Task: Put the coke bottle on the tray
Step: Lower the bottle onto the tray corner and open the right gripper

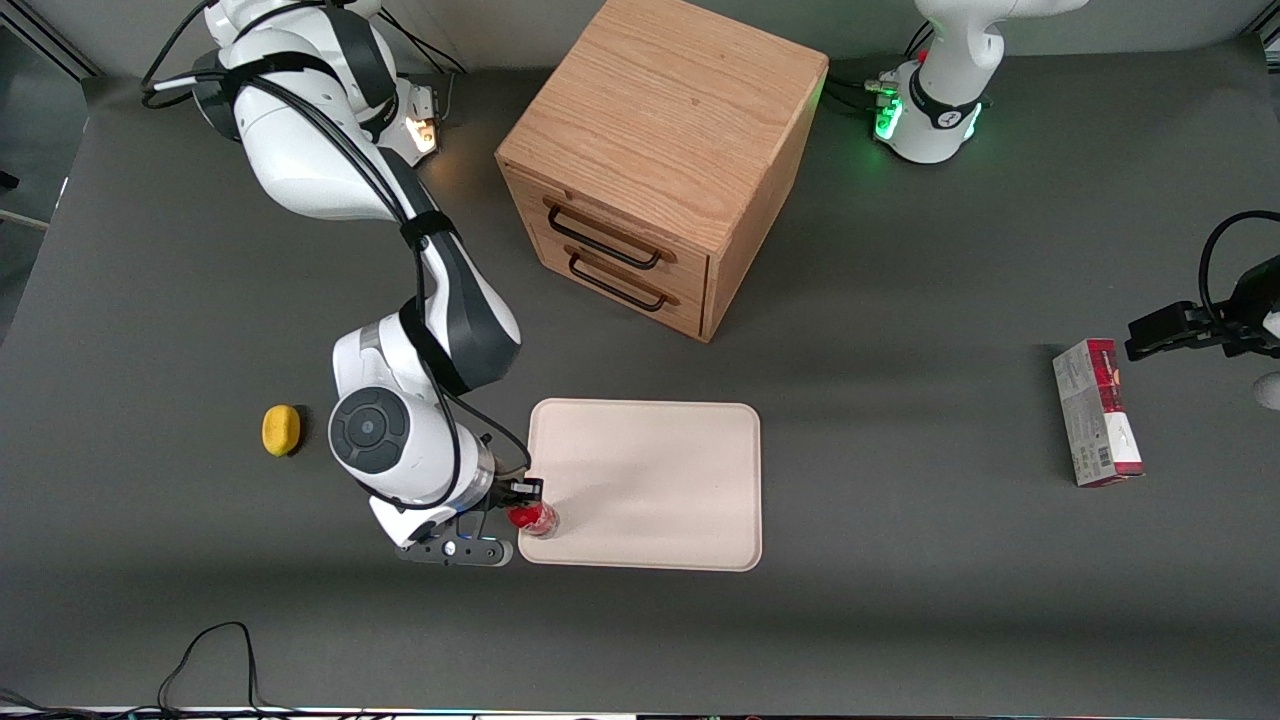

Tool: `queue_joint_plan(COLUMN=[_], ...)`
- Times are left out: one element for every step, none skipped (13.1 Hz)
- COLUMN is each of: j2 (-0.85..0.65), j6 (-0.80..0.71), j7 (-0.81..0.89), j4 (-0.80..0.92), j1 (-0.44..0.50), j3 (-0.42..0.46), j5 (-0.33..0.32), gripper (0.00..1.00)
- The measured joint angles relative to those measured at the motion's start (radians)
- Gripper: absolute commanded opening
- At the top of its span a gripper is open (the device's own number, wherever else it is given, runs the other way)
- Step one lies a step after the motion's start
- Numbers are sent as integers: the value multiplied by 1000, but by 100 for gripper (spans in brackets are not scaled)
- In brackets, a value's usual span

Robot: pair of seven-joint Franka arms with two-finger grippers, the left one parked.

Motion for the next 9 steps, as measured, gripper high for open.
queue_joint_plan(j2=[4, 7, 8, 8, 8, 8, 8, 8, 8], j6=[3, 7, 10, 11, 12, 12, 12, 12, 12], j7=[2, 4, 4, 4, 4, 4, 4, 4, 4], j4=[0, 0, 0, 0, 3, 7, 10, 13, 14], j1=[0, 1, 0, 1, 1, 1, 1, 1, 1], j3=[1, 2, 2, 2, 2, 2, 2, 2, 2], j5=[0, 0, 0, 0, 0, 0, 0, 0, 0], gripper=[10, 51, 98, 100, 100, 100, 100, 100, 100])
